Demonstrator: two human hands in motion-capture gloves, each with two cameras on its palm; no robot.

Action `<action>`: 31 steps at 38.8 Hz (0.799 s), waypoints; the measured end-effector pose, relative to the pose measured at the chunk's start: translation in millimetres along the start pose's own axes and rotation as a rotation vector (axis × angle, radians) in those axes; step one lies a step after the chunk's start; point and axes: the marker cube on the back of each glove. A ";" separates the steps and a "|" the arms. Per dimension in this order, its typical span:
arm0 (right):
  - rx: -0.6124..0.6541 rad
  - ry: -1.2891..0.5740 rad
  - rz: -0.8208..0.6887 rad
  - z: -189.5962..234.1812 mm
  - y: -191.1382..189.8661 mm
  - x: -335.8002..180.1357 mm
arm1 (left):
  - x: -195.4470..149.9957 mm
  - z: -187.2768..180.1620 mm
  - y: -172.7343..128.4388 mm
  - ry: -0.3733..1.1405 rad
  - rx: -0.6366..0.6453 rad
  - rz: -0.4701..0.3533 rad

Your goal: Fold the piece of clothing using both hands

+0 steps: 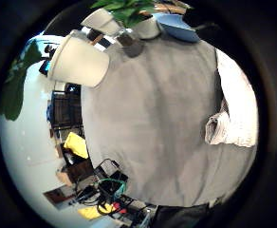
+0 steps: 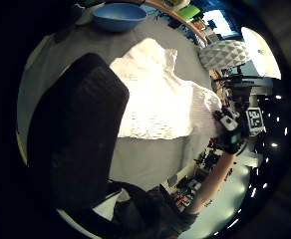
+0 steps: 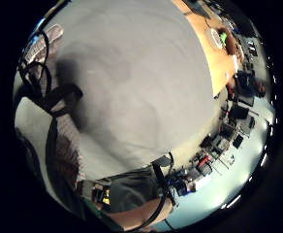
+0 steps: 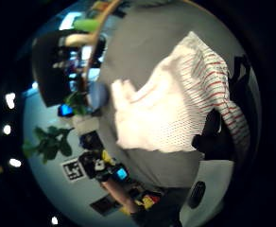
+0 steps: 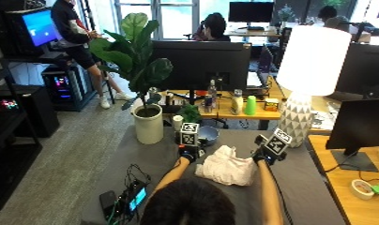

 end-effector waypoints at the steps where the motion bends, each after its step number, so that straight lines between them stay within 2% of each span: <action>1: 0.002 -0.017 -0.030 -2.1 2.6 -15.8 | -6.2 -1.8 -0.2 -0.013 0.026 -0.022; 3: 0.012 -0.035 -0.085 -5.4 16.7 -47.6 | -16.7 -5.6 -2.0 -0.030 0.091 -0.052; 6: 0.040 -0.019 -0.140 -11.9 72.5 -100.8 | -28.5 -13.8 -2.0 -0.009 0.165 -0.081; 9: -0.009 0.027 -0.153 9.5 118.3 -148.6 | -42.7 -22.4 -1.4 0.017 0.216 -0.108; 13: -0.047 0.059 -0.207 57.3 134.3 -194.5 | -63.0 -32.0 5.0 0.038 0.232 -0.137; 17: -0.094 0.085 -0.198 100.0 146.6 -215.5 | -92.6 -39.0 6.4 -0.035 0.283 -0.202; 22: -0.311 0.013 -0.250 127.6 170.2 -225.4 | -106.2 -23.0 4.4 0.030 0.169 -0.210; 27: -0.404 -0.176 -0.264 100.4 177.3 -225.7 | -120.1 -7.9 -12.9 0.055 0.124 -0.211; 29: -0.346 -0.262 -0.334 73.5 174.7 -226.9 | -120.1 -26.6 2.5 0.036 0.159 -0.222; 31: -0.231 -0.322 -0.438 42.8 169.7 -226.9 | -118.4 -41.7 13.2 0.028 0.181 -0.217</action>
